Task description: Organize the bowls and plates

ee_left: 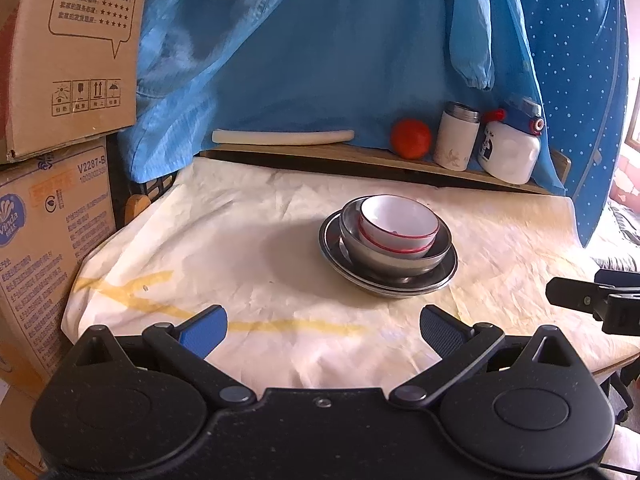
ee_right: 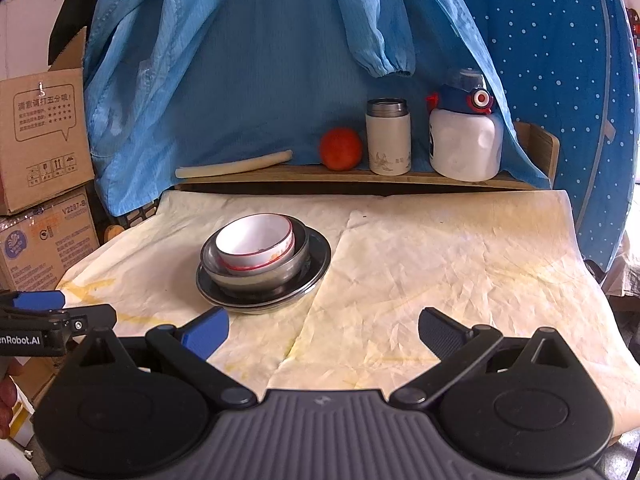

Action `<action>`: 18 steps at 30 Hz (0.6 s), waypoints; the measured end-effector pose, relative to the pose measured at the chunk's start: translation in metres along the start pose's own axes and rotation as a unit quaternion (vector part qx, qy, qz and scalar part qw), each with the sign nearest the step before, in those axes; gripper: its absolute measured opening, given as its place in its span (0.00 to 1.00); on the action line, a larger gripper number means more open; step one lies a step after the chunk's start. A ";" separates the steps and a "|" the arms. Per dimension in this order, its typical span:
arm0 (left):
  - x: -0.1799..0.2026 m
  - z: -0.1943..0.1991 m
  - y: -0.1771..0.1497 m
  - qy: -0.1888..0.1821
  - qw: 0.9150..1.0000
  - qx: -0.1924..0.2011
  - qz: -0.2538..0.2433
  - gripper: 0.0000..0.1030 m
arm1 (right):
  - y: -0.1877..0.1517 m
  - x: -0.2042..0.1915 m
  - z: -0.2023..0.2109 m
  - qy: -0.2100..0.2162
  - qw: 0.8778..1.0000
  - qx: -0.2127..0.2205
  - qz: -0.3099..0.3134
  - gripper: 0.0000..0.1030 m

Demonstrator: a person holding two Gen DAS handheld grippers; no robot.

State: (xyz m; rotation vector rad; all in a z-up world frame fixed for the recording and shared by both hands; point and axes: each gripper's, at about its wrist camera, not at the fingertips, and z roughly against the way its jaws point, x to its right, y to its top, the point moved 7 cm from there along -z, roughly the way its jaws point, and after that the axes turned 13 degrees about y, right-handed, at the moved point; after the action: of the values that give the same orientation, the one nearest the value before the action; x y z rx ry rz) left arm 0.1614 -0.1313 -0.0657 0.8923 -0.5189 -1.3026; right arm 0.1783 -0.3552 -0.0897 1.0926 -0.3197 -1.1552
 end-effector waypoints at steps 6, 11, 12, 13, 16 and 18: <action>0.001 -0.001 0.000 0.000 1.000 -0.001 -0.002 0.99 | 0.000 0.000 -0.001 0.000 1.000 -0.001 -0.001 1.00; 0.001 -0.001 0.000 0.000 1.000 -0.001 -0.002 0.99 | 0.000 0.001 -0.001 0.000 1.000 -0.002 -0.001 1.00; 0.002 -0.001 0.000 0.000 1.000 -0.001 -0.002 0.99 | 0.000 0.001 -0.001 0.001 1.000 -0.002 -0.002 1.00; 0.002 -0.001 0.000 0.000 1.000 -0.001 -0.002 0.99 | 0.000 0.002 -0.001 0.001 1.000 -0.003 -0.002 1.00; 0.002 -0.002 0.000 0.000 1.000 -0.002 -0.002 0.99 | 0.000 0.002 -0.001 0.001 1.000 -0.003 -0.002 1.00; 0.002 -0.001 0.000 0.000 1.000 -0.002 -0.002 0.99 | 0.000 0.001 -0.001 0.001 1.000 -0.003 -0.002 1.00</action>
State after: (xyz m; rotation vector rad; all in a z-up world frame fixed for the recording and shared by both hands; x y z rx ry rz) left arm 0.1632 -0.1330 -0.0664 0.8918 -0.5144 -1.3067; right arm 0.1796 -0.3558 -0.0907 1.0897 -0.3136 -1.1580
